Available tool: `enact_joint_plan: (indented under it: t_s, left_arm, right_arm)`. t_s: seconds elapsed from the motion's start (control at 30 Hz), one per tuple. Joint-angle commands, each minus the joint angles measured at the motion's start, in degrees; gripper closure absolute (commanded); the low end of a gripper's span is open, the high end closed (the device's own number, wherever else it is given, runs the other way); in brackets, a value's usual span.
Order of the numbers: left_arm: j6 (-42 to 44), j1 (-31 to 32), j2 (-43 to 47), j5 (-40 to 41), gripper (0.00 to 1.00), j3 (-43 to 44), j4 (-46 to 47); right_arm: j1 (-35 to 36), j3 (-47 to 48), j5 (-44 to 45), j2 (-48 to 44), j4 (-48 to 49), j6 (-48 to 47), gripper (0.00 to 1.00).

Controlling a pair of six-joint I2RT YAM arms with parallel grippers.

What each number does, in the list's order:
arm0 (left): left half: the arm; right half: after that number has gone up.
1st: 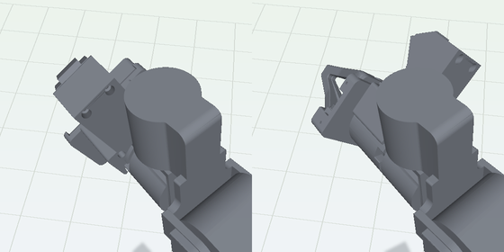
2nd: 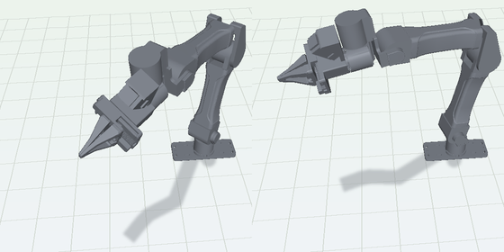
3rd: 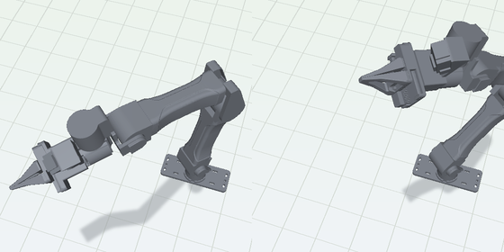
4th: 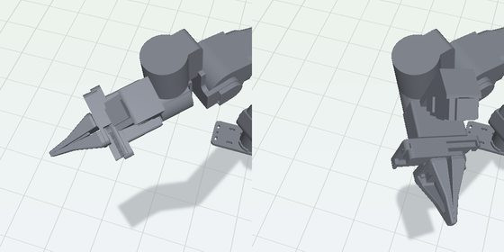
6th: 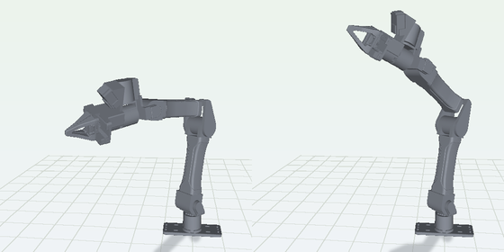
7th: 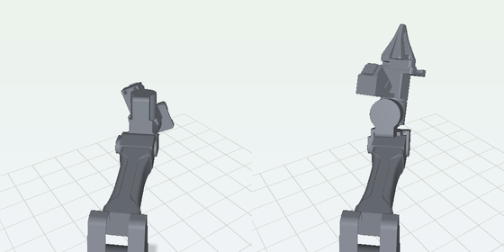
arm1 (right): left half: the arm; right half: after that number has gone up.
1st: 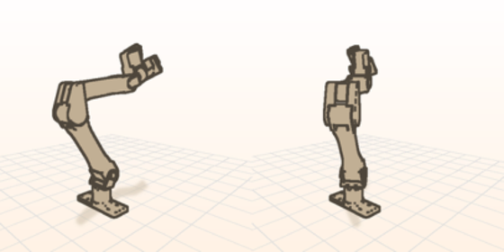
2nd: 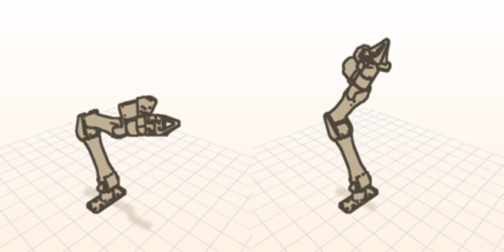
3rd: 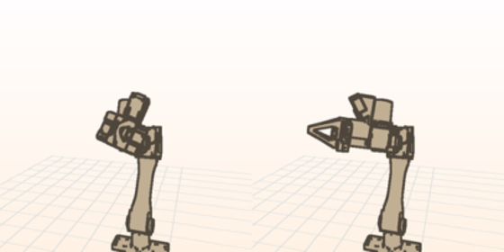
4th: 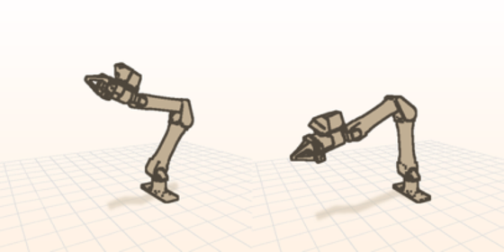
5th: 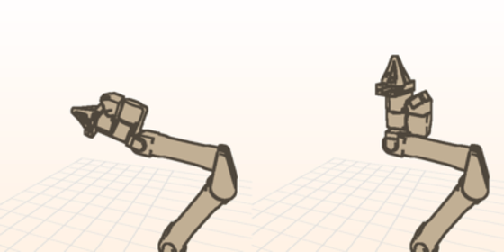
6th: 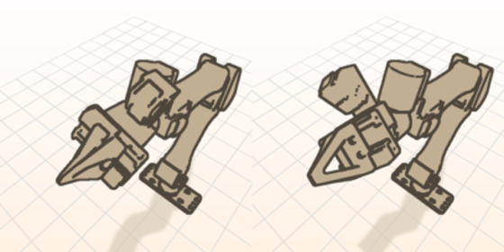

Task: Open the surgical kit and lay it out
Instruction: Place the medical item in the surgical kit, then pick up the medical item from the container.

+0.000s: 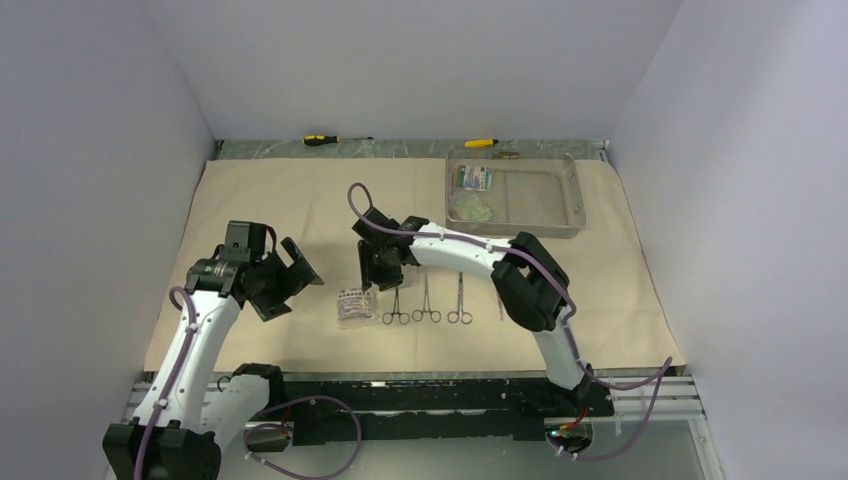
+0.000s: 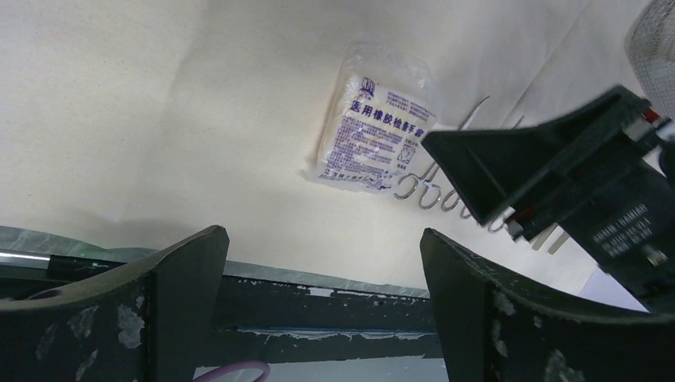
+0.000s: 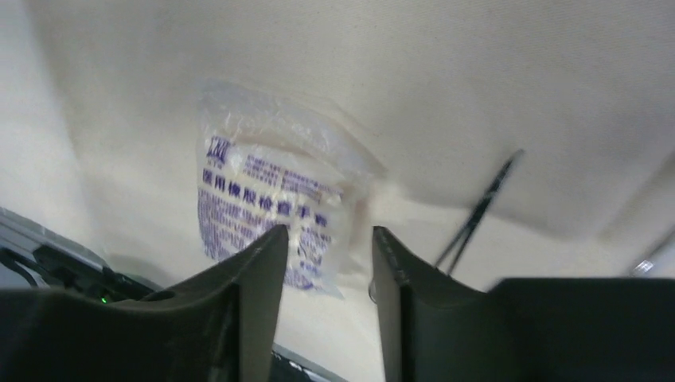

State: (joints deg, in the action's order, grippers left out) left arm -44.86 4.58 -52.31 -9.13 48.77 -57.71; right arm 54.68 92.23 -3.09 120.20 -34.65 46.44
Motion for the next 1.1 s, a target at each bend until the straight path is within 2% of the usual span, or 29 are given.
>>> enact_joint_plan:
  t_s: [0.0, 0.2, 0.3, 0.43, 0.63, 0.8, 0.93, 1.07]
  left_arm:
    - [1.71, 0.08, -0.25, 2.53, 0.03, 4.53, -0.43]
    - [3.14, 0.08, -2.23, 2.00, 0.03, 8.30, 0.86]
    - [3.94, 0.08, -3.19, 0.76, 0.03, 9.15, 2.98]
    - [5.14, 0.08, -5.50, -1.81, 0.03, 10.00, 7.28]
    - [7.10, 0.08, -13.06, -6.47, 0.03, 13.00, 13.60]
    - [8.36, 0.08, -20.89, -7.02, 0.04, 17.77, 14.76]
    - [8.73, 0.08, -26.58, -7.99, 0.05, 20.84, 15.09]
    - [9.20, 0.08, -31.14, -9.02, 0.05, 23.52, 14.92]
  right_arm:
    - [-0.90, 5.29, 4.20, -10.33, -5.04, -2.48, 0.47]
    - [-8.69, 4.09, 11.54, -20.96, -7.56, -7.53, 0.43]
    - [-19.07, -1.49, 10.84, -26.66, -4.98, -11.22, 0.43]
    - [-31.60, -4.85, 5.87, -27.85, -1.70, -15.93, 0.42]
    - [-41.27, 1.83, -4.10, -16.44, -2.11, -26.90, 0.43]
    - [-44.94, 9.78, -10.75, -4.51, -4.69, -34.82, 0.52]
    - [-45.62, 14.67, -13.52, 1.98, -3.27, -36.59, 0.54]
    - [-45.88, 19.80, -16.10, 7.61, -0.71, -33.70, 0.55]
